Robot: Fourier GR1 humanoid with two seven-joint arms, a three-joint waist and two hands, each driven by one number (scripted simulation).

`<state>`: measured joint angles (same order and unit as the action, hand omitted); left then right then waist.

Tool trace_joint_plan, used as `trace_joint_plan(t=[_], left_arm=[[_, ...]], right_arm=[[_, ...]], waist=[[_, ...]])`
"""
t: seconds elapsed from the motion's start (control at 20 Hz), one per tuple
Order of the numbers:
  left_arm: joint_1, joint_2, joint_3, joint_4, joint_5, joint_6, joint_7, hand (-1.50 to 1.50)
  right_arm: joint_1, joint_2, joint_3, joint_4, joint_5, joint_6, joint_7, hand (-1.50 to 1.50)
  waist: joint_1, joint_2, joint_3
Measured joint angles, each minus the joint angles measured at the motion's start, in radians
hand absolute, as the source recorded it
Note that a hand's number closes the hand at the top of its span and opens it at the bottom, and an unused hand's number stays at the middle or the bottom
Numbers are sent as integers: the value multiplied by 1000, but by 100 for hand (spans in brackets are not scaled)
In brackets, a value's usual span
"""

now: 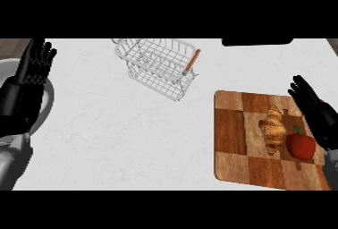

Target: Pick the croissant from the cutting board and place it in the tiered basket

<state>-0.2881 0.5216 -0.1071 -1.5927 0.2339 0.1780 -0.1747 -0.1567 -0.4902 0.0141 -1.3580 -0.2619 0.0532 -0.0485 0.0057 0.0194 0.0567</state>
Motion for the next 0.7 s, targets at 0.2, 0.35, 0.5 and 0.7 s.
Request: trace_joint_plan(t=[0.2, 0.35, 0.5, 0.7], left_arm=[[46, -28, -37, 34, 18, -9, 74, 0], [106, -67, -63, 81, 61, -18, 141, 0], [147, -102, -78, 112, 100, -23, 187, 0], [155, -152, -125, 112, 121, -29, 246, 0]], right_arm=[[45, 39, -50, -41, 18, -75, -135, 150], [71, 65, -134, -81, 50, -211, -228, -150], [111, 153, -263, -76, 32, -400, -294, -150], [217, 301, -279, -127, 97, -554, -495, -150]], waist=[[-27, -16, -34], [-72, -21, -47], [-106, -22, -50], [-73, -23, -53]])
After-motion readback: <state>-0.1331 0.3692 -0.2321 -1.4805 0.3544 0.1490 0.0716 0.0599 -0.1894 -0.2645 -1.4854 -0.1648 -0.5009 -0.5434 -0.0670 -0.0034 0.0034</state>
